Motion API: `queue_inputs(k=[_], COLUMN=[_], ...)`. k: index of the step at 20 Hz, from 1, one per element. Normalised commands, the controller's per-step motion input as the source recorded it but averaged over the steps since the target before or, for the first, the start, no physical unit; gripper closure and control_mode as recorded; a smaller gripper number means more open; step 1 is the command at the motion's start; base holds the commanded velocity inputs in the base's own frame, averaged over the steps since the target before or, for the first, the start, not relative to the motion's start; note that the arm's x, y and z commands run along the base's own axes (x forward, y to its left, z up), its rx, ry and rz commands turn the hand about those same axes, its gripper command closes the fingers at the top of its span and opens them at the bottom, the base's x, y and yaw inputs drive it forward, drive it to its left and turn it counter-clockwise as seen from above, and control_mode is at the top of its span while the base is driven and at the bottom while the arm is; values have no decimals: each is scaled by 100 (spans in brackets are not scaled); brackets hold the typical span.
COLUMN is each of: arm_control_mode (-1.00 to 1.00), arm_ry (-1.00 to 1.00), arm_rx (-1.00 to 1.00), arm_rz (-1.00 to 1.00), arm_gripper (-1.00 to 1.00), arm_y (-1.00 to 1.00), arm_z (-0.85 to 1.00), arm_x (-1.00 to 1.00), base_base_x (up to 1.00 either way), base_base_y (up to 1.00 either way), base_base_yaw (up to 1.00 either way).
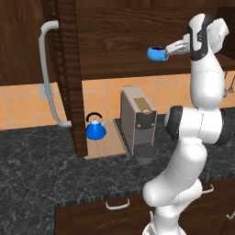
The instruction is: Pick the kettle from the counter and place it on the tray. Then pick the mug from the cabinet and place it on the tray. Then close the cabinet doors.
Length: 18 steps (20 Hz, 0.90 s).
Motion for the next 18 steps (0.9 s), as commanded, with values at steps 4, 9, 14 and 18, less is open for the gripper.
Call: queue_inputs(k=[4,9,14,18], arm_control_mode=[-100,-100,-100,-100], arm_ry=[-17,-19,-15,-9], arm_rx=[-1,-3,-1,-1], arm_rz=[0,0,-1,-3], arm_gripper=[100,100,100,100], arm_y=[12,33,80,87], arm_z=[0,0,0,-4], arm_x=[-78,-100,-100,-100], base_base_x=[0,0,0,0], base_base_y=[0,0,0,0], base_base_yaw=[0,0,0,0])
